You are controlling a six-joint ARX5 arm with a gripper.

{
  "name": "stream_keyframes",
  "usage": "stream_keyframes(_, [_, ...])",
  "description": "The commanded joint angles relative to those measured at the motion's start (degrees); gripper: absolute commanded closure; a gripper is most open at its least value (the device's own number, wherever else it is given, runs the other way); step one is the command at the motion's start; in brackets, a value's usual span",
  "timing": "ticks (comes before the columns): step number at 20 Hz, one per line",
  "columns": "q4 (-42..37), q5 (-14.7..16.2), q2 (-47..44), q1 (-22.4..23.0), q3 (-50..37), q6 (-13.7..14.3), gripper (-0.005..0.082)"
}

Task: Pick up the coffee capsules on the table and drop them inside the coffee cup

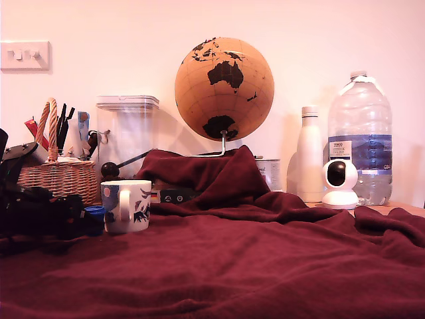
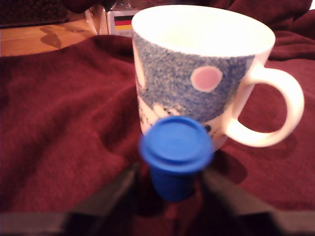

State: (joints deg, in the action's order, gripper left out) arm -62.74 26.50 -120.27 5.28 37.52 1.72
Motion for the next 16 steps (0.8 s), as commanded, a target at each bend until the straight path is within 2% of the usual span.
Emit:
stream_keyframes(1, [-0.26, 0.04, -1.27, 0.31, 0.24, 0.28, 0.0607])
stream_keyframes(8, [0.22, 0.33, -0.42, -0.33, 0.2, 0.24, 0.0607])
stream_keyframes(12, [6.27, 2.16, 4.57, -1.92, -0.63, 0.55, 0.0607])
stream_keyframes(14, [10.69, 3.19, 7.45, -2.75, -0.79, 3.04, 0.0607])
stream_keyframes(16, [14.27, 4.7, 10.08, -3.1, -0.79, 4.13, 0.0607])
